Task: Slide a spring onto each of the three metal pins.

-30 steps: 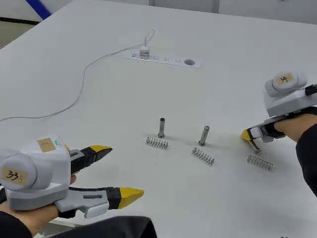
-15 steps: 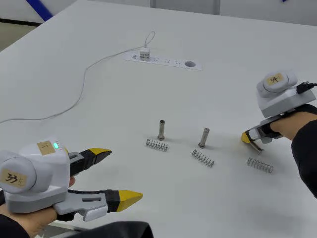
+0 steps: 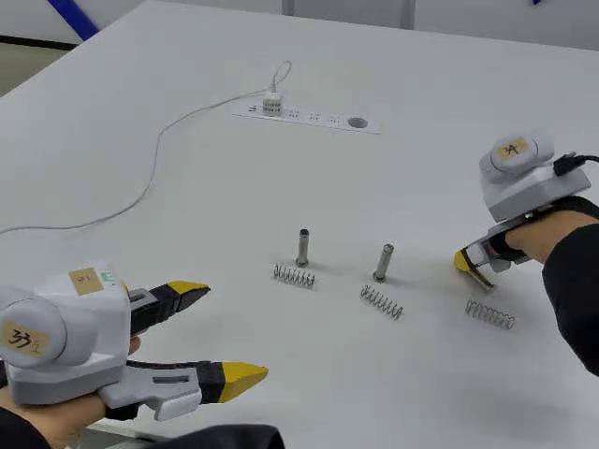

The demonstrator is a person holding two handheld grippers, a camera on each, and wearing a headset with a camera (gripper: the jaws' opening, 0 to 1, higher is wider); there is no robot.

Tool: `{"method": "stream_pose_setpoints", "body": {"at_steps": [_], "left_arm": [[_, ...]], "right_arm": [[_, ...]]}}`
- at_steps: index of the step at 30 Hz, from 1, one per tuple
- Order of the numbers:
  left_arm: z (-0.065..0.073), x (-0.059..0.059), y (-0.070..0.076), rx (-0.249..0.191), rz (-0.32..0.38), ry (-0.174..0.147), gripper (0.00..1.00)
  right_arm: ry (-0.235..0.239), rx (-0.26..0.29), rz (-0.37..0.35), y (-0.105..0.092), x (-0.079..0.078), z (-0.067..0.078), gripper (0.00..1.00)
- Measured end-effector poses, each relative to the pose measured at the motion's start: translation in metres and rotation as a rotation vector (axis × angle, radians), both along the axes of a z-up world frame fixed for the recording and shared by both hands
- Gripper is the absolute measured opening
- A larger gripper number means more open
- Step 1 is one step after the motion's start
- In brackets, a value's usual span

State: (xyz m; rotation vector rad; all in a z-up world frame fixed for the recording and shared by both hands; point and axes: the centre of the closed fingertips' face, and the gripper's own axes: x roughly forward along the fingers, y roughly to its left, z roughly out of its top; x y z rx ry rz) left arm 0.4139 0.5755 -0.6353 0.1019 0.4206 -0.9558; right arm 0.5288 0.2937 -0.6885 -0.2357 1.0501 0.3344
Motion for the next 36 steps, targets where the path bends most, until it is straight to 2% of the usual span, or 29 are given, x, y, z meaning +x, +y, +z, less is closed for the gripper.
{"method": "stream_pose_setpoints", "body": {"at_steps": [3,6,8,10,14,26,36], "left_arm": [[0.001,0.000,0.000,0.002,-0.002,-0.004,0.74],[0.006,-0.002,0.000,0.005,-0.006,-0.015,0.74],[0.009,-0.001,0.001,0.003,-0.006,-0.020,0.74],[0.010,-0.001,0.001,0.006,-0.008,-0.024,0.74],[0.012,-0.001,-0.002,0.005,-0.017,-0.032,0.74],[0.016,0.000,-0.005,0.005,-0.026,-0.041,0.74],[0.019,-0.001,-0.007,0.012,-0.034,-0.049,0.74]], "right_arm": [[-0.019,0.029,-0.020,-0.002,0.000,0.001,0.09],[-0.065,0.040,-0.035,-0.002,0.000,0.007,0.08],[-0.069,0.057,-0.033,0.002,-0.002,0.012,0.08],[-0.089,0.042,-0.014,0.004,-0.004,0.018,0.09],[-0.115,0.046,-0.015,0.000,-0.011,0.026,0.09],[-0.176,0.053,-0.028,-0.007,-0.027,0.043,0.09],[-0.202,0.084,-0.049,-0.010,-0.039,0.048,0.09]]}}
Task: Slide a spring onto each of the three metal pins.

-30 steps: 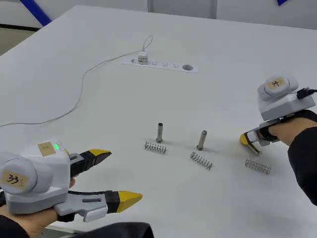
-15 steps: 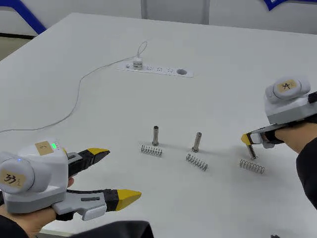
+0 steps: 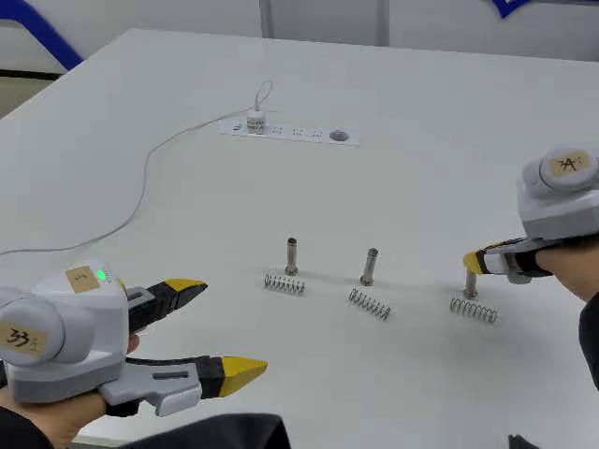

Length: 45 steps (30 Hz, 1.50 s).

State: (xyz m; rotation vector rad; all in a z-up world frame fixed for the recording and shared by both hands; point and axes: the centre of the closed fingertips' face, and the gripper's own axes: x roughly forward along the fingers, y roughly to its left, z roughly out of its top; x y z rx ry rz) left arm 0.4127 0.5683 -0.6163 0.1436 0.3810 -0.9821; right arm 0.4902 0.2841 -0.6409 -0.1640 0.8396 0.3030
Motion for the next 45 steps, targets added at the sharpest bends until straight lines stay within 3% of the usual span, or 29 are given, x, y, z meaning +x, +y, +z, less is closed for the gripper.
{"method": "stream_pose_setpoints", "body": {"at_steps": [17,31,45], "left_arm": [[0.002,-0.001,-0.001,0.010,-0.006,-0.007,0.74],[0.001,-0.001,-0.003,0.012,-0.018,-0.008,0.74],[0.000,-0.001,-0.008,0.018,-0.047,-0.010,0.74]], "right_arm": [[0.001,0.025,0.002,-0.001,-0.008,0.000,0.09],[-0.004,-0.001,0.031,0.000,-0.010,0.001,0.09],[-0.020,-0.009,0.063,-0.006,-0.027,0.006,0.13]]}}
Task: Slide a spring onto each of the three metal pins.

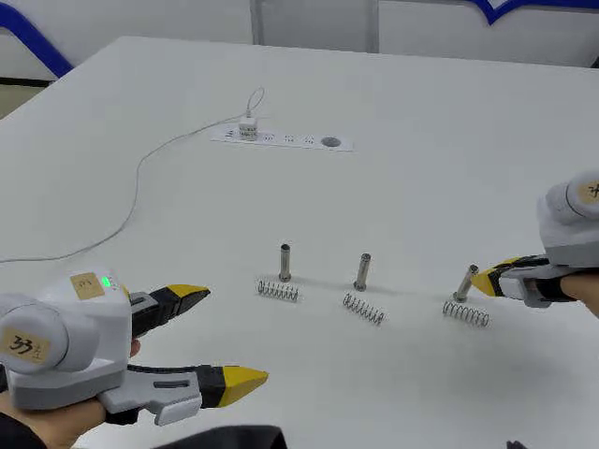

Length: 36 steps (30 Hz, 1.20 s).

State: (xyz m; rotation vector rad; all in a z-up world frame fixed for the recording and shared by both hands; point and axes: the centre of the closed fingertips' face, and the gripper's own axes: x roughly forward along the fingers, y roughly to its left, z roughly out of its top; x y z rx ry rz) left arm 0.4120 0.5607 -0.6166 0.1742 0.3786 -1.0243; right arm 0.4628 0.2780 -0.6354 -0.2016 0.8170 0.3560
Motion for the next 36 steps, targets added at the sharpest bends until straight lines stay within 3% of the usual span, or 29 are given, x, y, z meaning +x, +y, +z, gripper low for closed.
{"method": "stream_pose_setpoints", "body": {"at_steps": [6,12,17,27,36], "left_arm": [[0.000,-0.001,0.000,0.002,-0.002,0.000,0.74],[0.000,-0.001,0.000,0.008,-0.001,0.002,0.74],[0.000,-0.001,0.000,0.010,0.003,0.001,0.74],[0.001,-0.002,0.003,0.011,0.016,0.003,0.74],[0.000,-0.003,0.002,0.014,0.009,0.004,0.74]], "right_arm": [[0.038,0.018,0.077,0.004,-0.013,-0.014,0.17],[0.050,-0.005,0.178,0.008,-0.020,-0.024,0.18],[0.066,-0.056,0.283,0.007,-0.023,-0.032,0.18],[0.105,-0.115,0.394,0.006,-0.025,-0.048,0.17],[0.132,-0.136,0.442,0.006,-0.022,-0.050,0.16]]}}
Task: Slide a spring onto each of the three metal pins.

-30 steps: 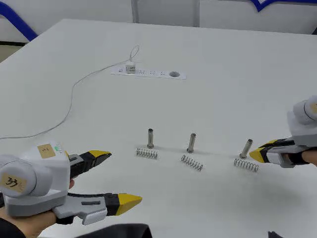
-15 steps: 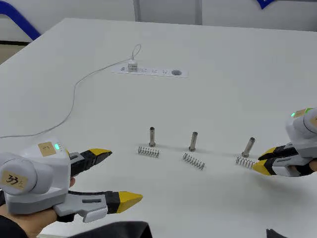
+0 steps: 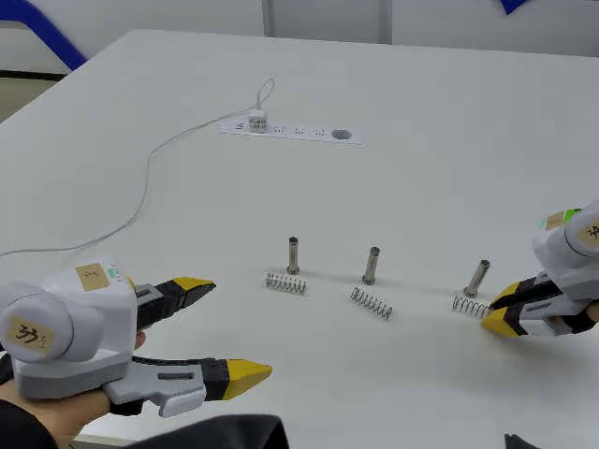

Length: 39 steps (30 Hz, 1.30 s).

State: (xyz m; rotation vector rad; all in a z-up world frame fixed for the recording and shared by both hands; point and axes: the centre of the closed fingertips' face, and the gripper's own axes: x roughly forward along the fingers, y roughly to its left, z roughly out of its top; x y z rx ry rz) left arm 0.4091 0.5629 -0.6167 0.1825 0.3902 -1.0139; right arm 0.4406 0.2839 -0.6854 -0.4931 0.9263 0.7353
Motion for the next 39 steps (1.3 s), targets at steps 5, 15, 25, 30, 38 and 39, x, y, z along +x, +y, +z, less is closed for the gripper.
{"method": "stream_pose_setpoints", "body": {"at_steps": [5,15,25,30,38,39], "left_arm": [[-0.002,-0.002,-0.001,0.002,-0.011,0.002,0.74],[-0.006,-0.006,-0.006,0.022,-0.067,0.007,0.73],[-0.011,-0.008,-0.019,0.055,-0.158,0.014,0.70],[-0.013,-0.005,-0.027,0.052,-0.190,0.022,0.70],[-0.017,0.000,-0.039,0.044,-0.224,0.041,0.67],[-0.018,0.000,-0.042,0.043,-0.230,0.041,0.66]], "right_arm": [[0.025,0.005,-0.011,0.000,-0.003,-0.001,0.14],[0.066,0.018,-0.034,0.004,-0.012,-0.001,0.11],[0.067,0.035,0.000,0.023,-0.022,0.007,0.11],[0.064,0.049,0.041,0.038,-0.026,0.012,0.11],[0.054,0.092,0.120,0.069,-0.027,0.026,0.11],[0.054,0.092,0.133,0.073,-0.027,0.027,0.11]]}}
